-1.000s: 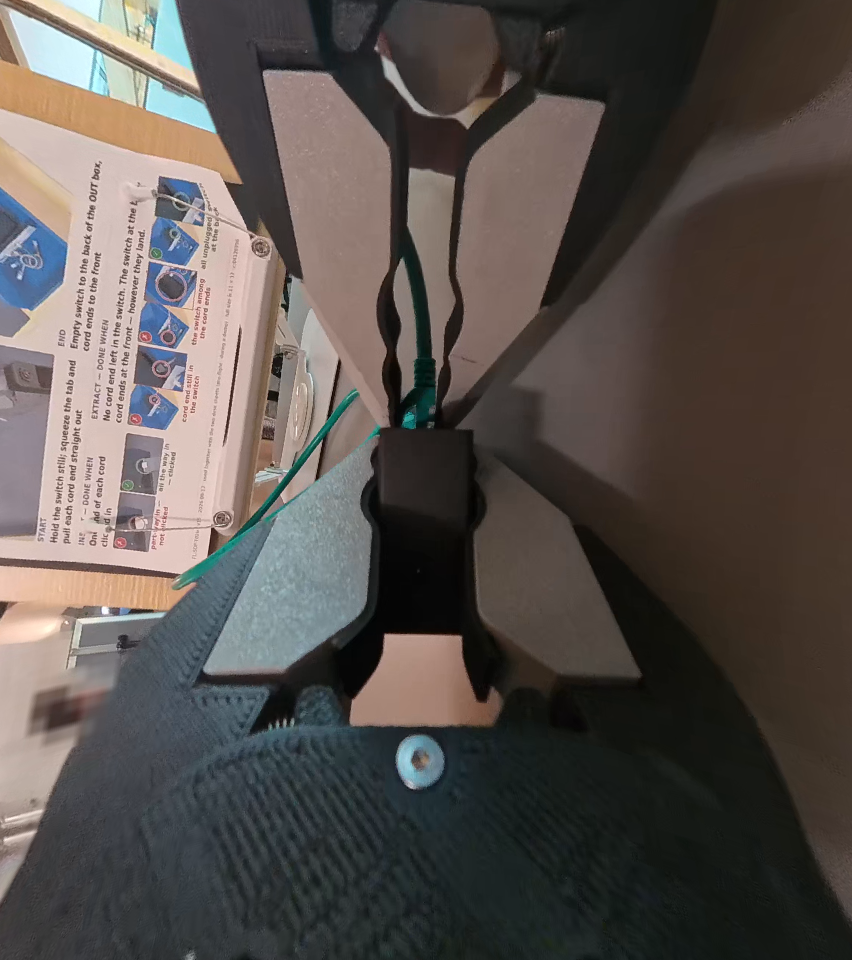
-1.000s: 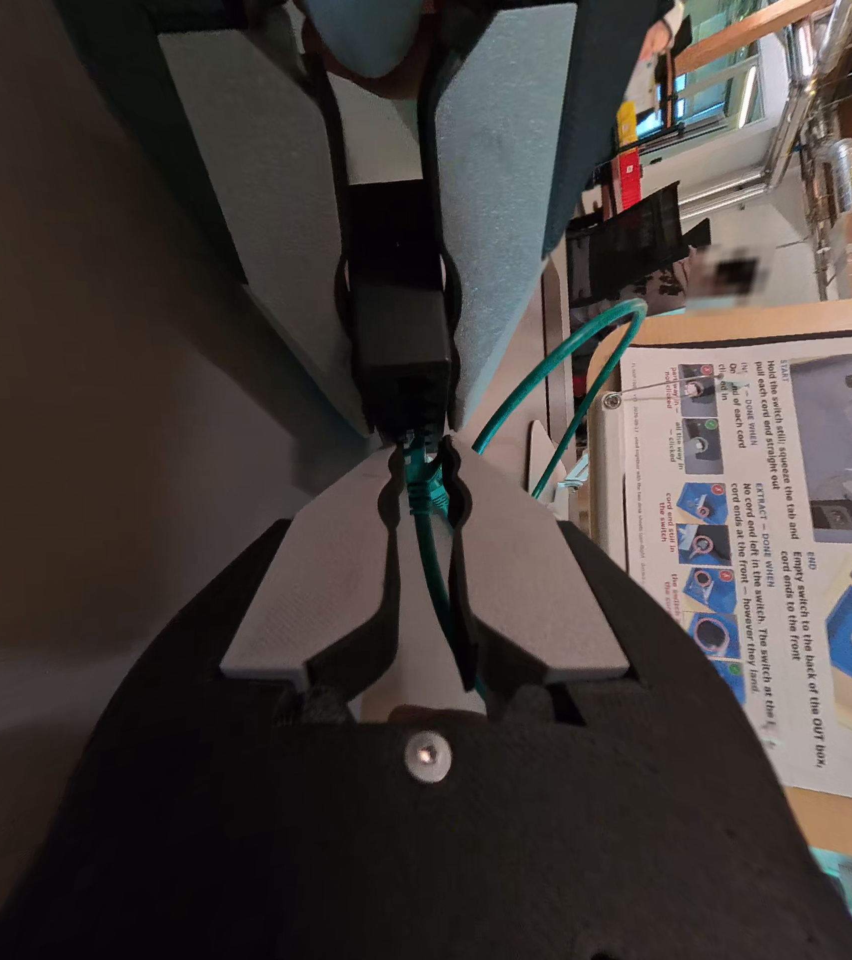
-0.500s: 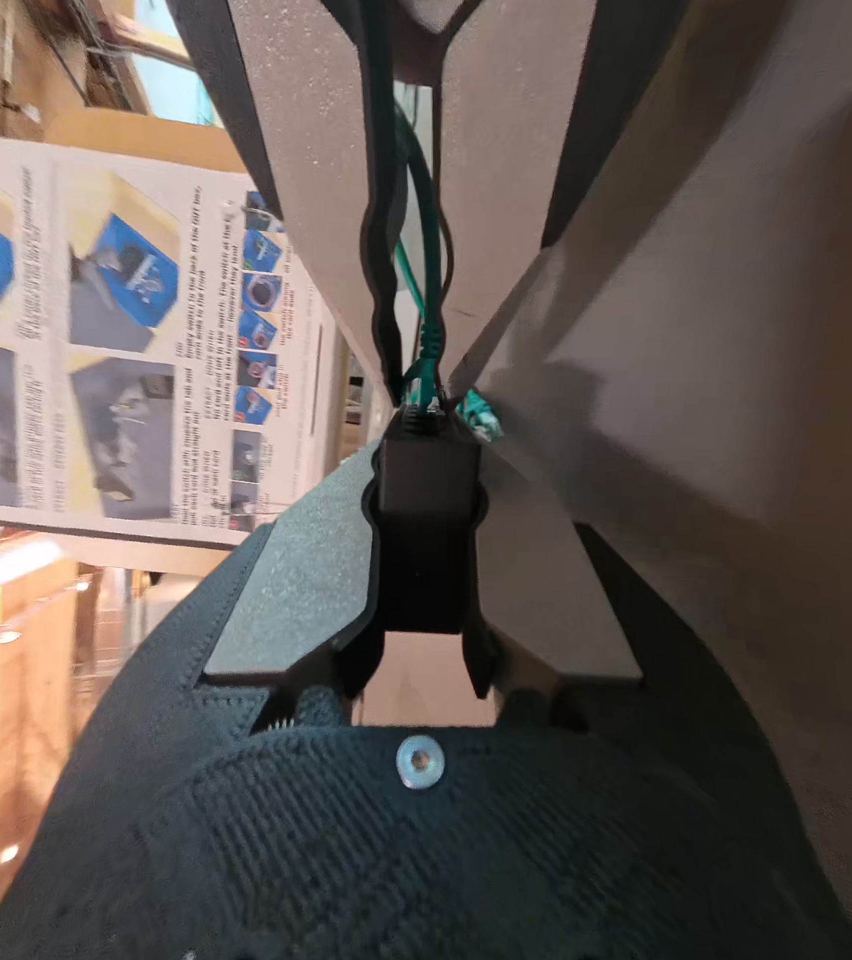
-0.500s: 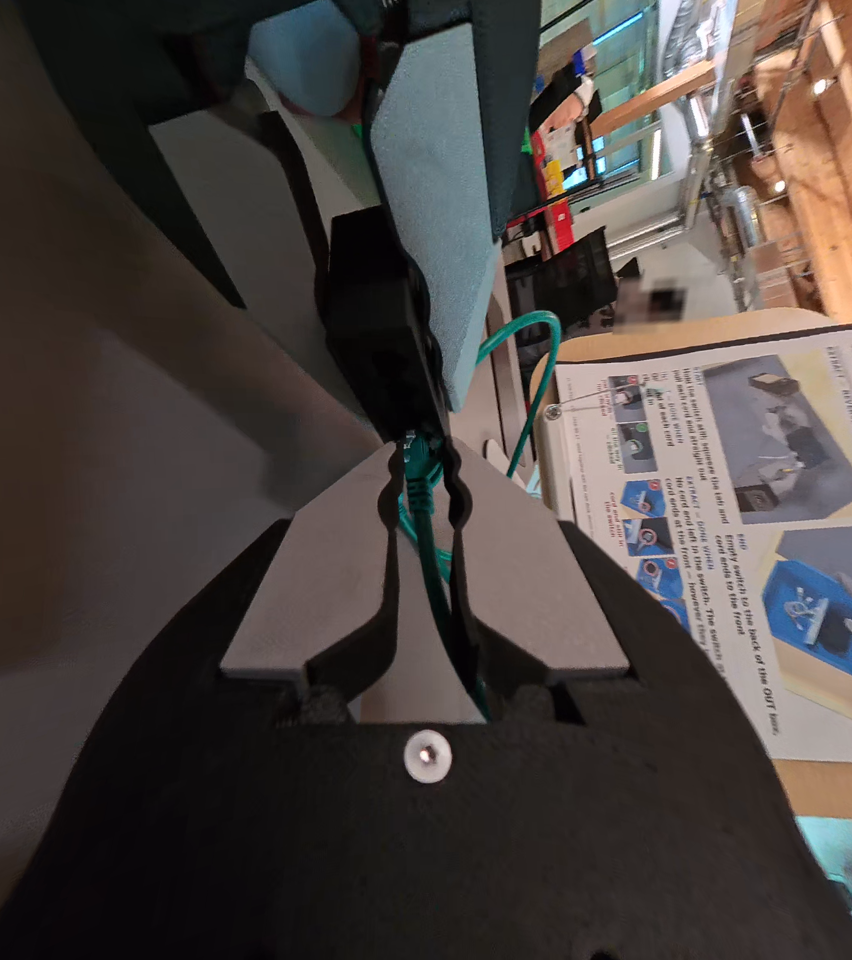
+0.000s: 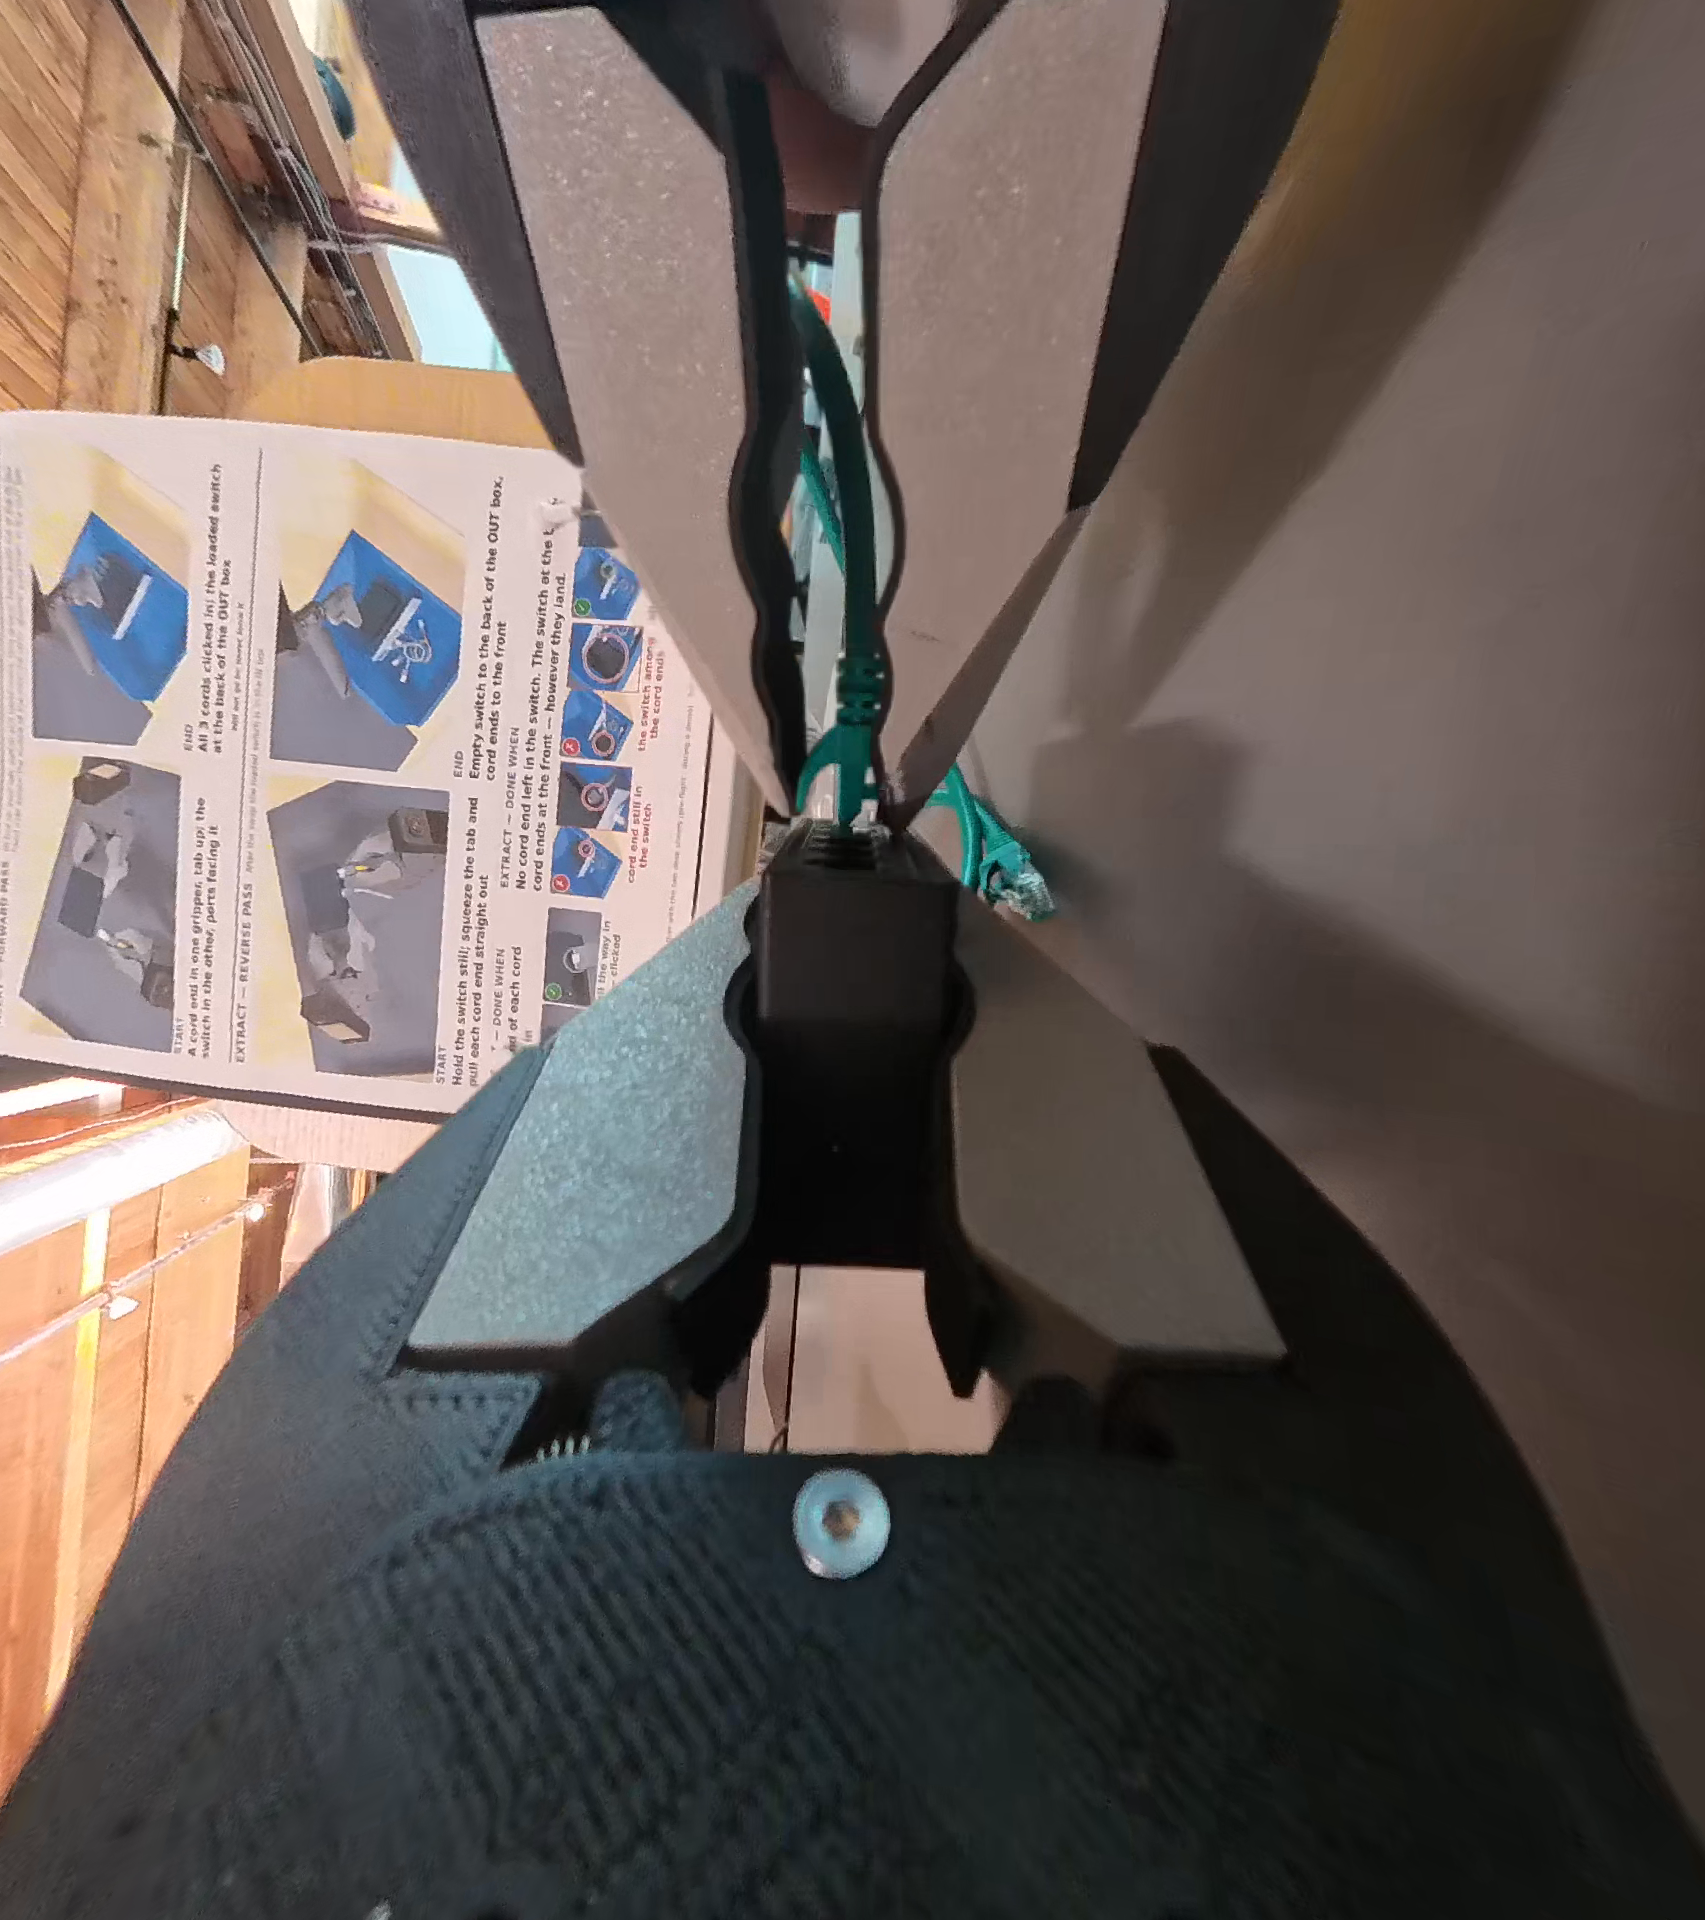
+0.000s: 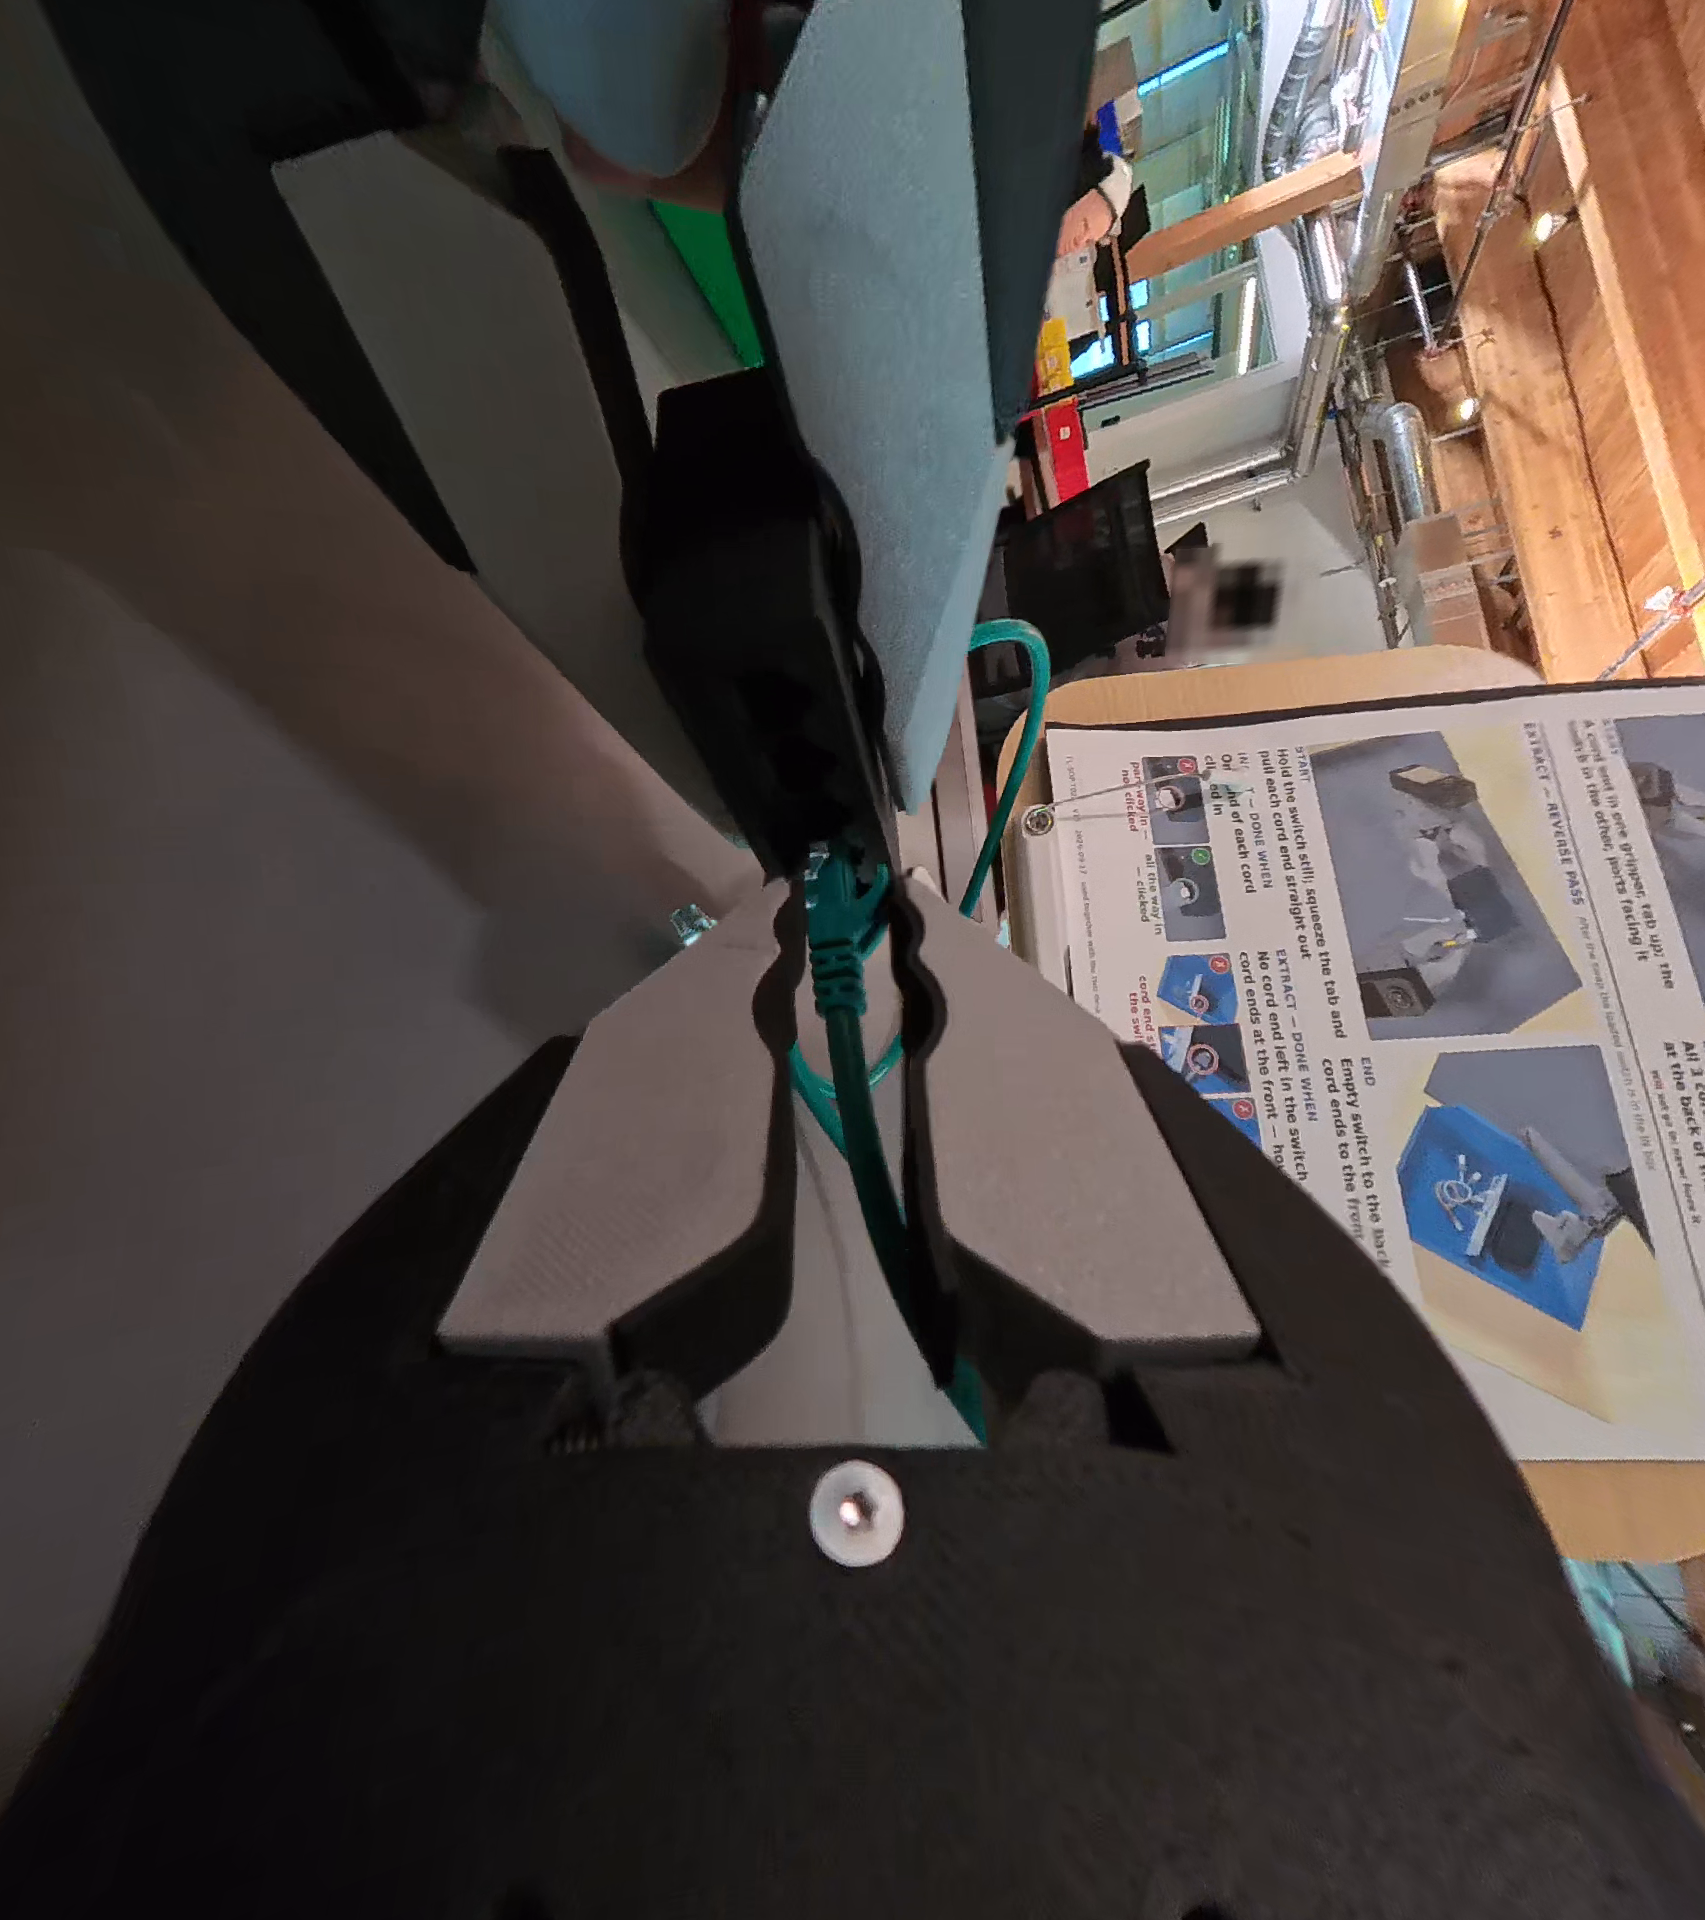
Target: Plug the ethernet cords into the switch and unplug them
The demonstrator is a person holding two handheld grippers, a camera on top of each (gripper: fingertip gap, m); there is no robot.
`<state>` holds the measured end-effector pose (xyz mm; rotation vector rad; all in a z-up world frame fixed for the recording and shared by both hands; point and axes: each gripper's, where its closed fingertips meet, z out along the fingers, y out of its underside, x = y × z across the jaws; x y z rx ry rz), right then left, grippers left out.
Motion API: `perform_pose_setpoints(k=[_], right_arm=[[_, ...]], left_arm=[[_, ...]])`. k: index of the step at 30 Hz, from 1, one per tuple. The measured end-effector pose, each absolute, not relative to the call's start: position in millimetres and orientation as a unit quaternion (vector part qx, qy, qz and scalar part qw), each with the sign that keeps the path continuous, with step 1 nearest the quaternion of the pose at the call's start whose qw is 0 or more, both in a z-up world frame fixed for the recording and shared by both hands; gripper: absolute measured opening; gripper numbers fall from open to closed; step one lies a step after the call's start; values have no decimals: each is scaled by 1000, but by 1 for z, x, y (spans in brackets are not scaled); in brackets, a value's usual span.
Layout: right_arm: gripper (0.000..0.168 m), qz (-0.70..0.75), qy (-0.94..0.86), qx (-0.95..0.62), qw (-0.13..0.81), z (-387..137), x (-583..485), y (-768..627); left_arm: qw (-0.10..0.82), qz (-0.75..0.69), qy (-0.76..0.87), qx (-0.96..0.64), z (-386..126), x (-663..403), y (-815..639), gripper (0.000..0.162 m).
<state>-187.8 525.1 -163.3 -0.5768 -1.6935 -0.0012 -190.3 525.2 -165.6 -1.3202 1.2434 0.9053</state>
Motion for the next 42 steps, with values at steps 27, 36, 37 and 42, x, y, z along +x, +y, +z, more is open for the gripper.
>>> perform_pose_setpoints(k=[27, 36, 37, 42], right_arm=[[10, 54, -770, -256, 582, -172, -184, 514], [10, 113, -771, -259, 571, -168, -181, 506], [10, 126, -771, -261, 568, -168, -181, 503], [10, 173, -771, -266, 552, -166, -178, 495]], left_arm=[[560, 270, 496, -606, -175, -192, 522, 34], [602, 176, 484, -611, -168, -181, 512, 41], [612, 165, 489, -599, -165, -175, 509, 41], [635, 127, 494, -581, -158, -163, 501, 41]])
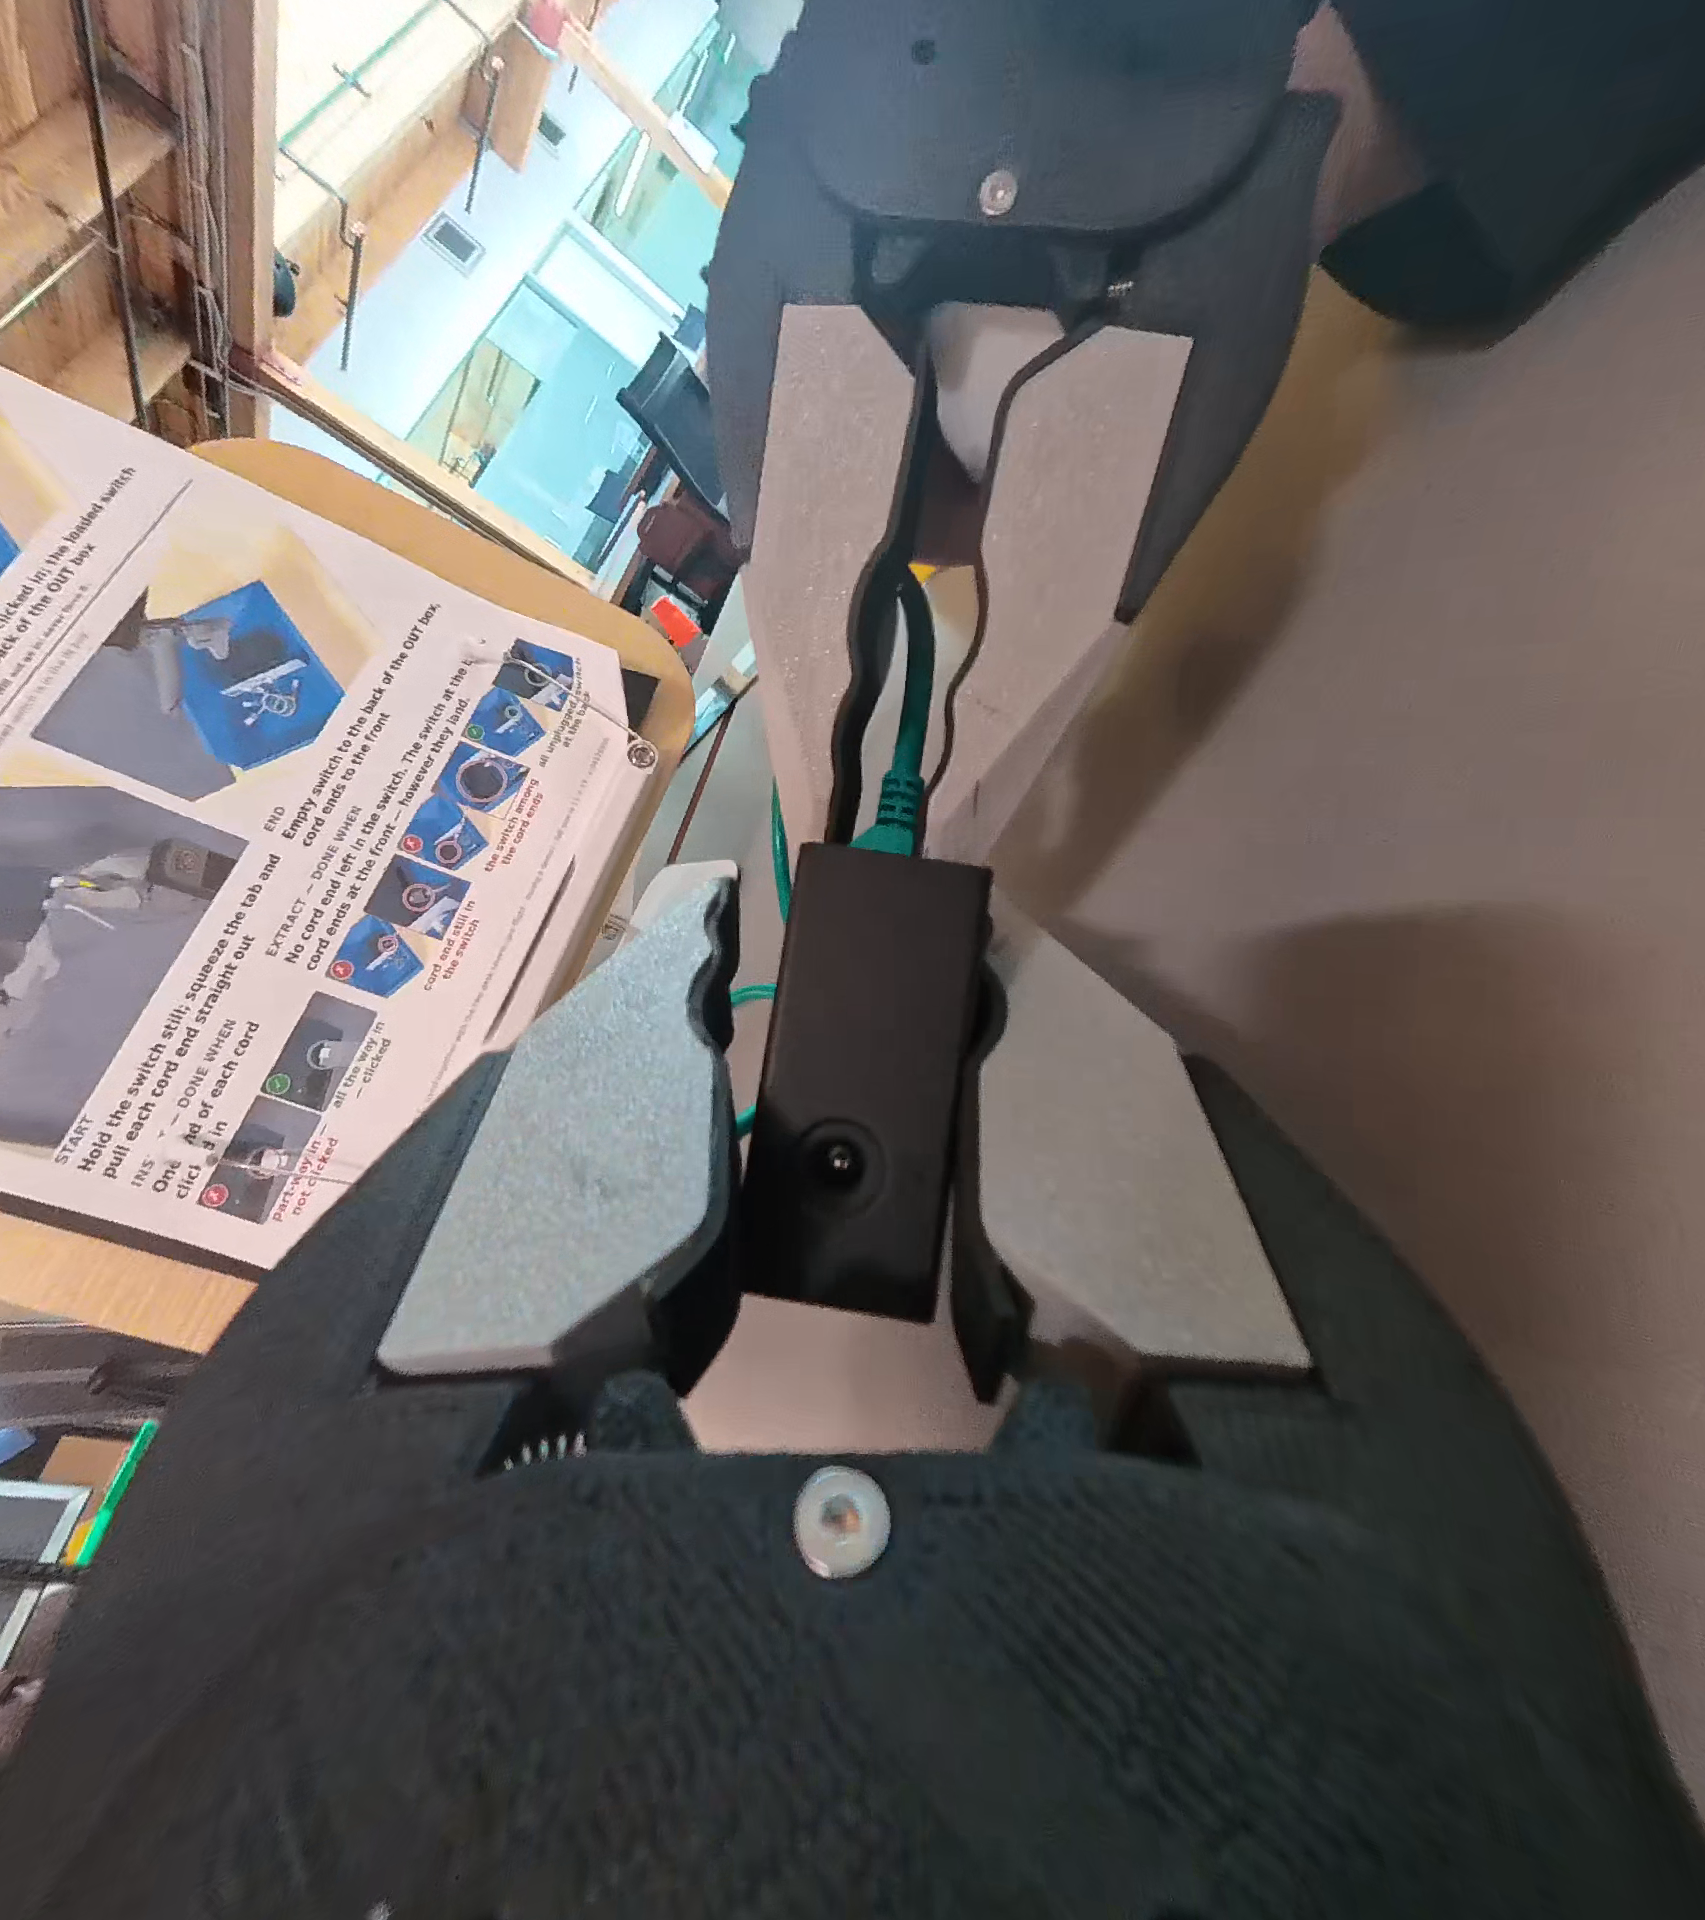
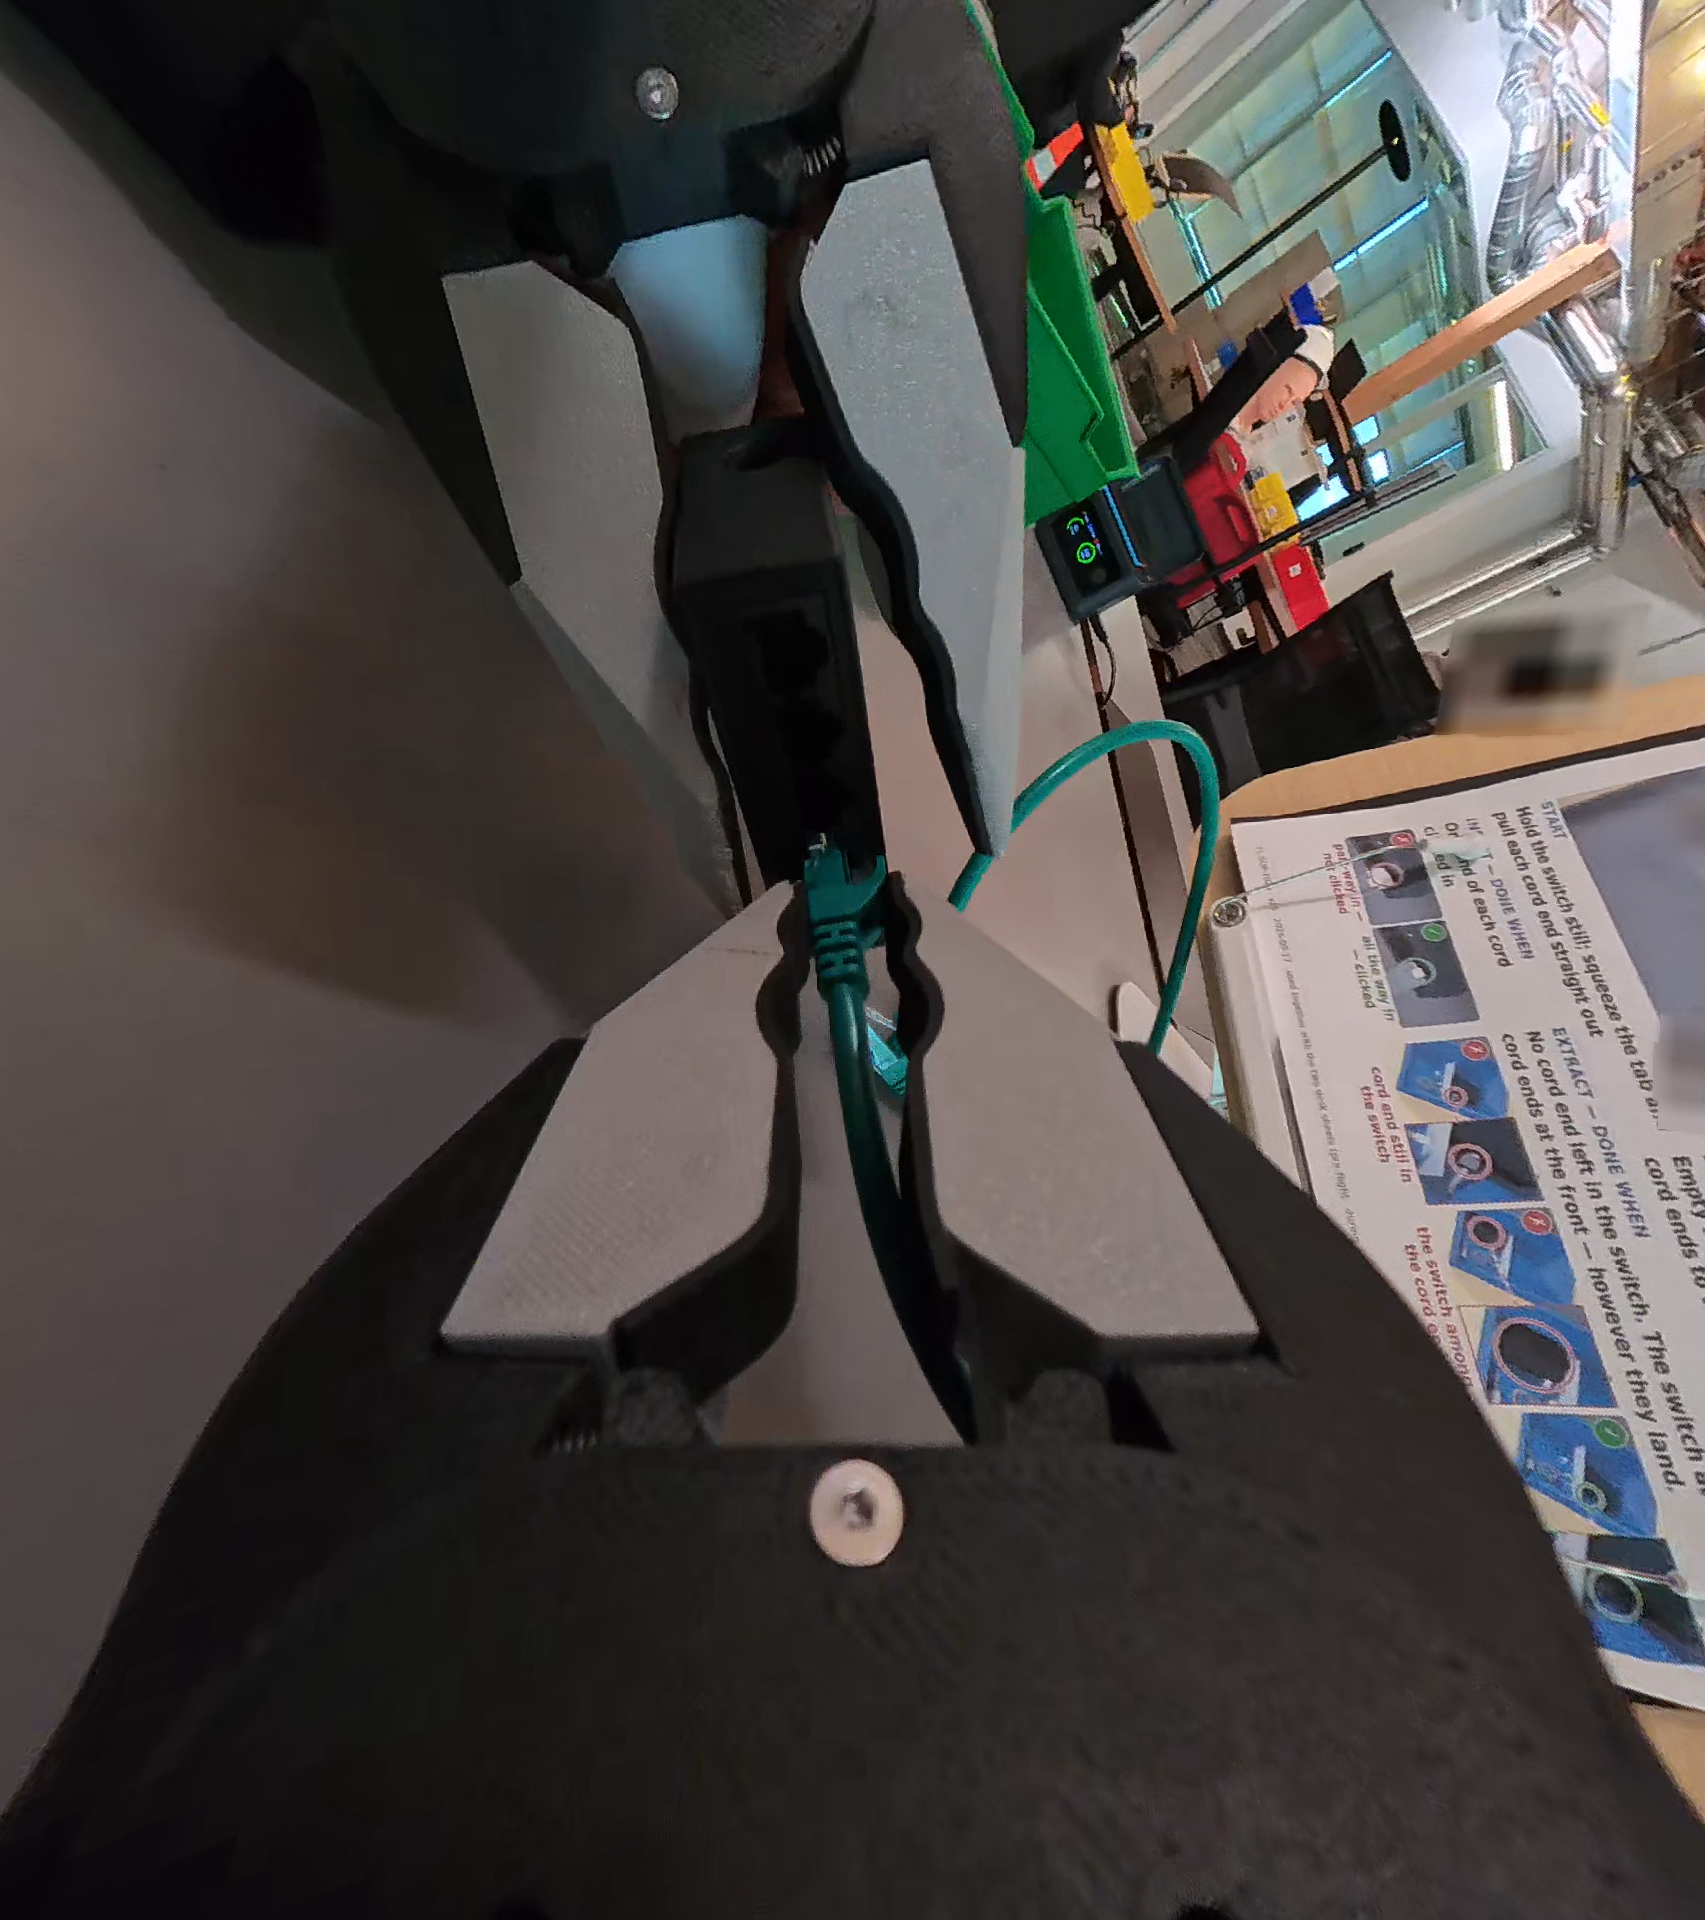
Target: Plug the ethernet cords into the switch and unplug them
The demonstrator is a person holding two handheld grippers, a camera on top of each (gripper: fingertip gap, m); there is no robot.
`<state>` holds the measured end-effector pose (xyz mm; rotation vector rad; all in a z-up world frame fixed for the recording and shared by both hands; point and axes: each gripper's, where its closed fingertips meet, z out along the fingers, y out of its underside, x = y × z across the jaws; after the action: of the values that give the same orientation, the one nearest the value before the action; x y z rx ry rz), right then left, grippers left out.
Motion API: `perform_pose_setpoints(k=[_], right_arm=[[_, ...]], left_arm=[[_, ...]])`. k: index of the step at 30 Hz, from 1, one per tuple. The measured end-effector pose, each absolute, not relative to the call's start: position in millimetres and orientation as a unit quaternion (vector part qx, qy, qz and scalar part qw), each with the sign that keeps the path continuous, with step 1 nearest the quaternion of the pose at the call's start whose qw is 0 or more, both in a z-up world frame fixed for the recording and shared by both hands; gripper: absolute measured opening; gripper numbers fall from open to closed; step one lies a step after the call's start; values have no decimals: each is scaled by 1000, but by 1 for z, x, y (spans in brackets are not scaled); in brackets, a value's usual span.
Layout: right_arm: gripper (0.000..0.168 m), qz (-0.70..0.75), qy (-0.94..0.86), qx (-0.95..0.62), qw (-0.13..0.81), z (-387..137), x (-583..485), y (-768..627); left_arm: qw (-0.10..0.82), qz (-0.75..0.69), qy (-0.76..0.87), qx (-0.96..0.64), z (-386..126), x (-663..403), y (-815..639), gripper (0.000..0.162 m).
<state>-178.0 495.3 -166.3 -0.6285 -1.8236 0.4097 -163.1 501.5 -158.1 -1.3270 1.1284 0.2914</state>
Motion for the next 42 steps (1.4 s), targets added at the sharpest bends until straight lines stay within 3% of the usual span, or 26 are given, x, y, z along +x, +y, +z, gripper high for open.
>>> perform_pose_setpoints(k=[9, 14, 21, 42], right_arm=[[10, 179, -776, -263, 545, -165, -174, 495], [10, 170, -776, -268, 544, -167, -174, 498], [11, 61, -805, -241, 539, -192, -180, 501], [10, 63, -795, -256, 546, -182, -183, 506]], left_arm=[[621, 140, 497, -590, -162, -168, 503, 41], [569, 184, 517, -612, -173, -176, 508, 39], [534, 210, 564, -593, -188, -165, 505, 39], [549, 199, 525, -619, -189, -181, 511, 39]])
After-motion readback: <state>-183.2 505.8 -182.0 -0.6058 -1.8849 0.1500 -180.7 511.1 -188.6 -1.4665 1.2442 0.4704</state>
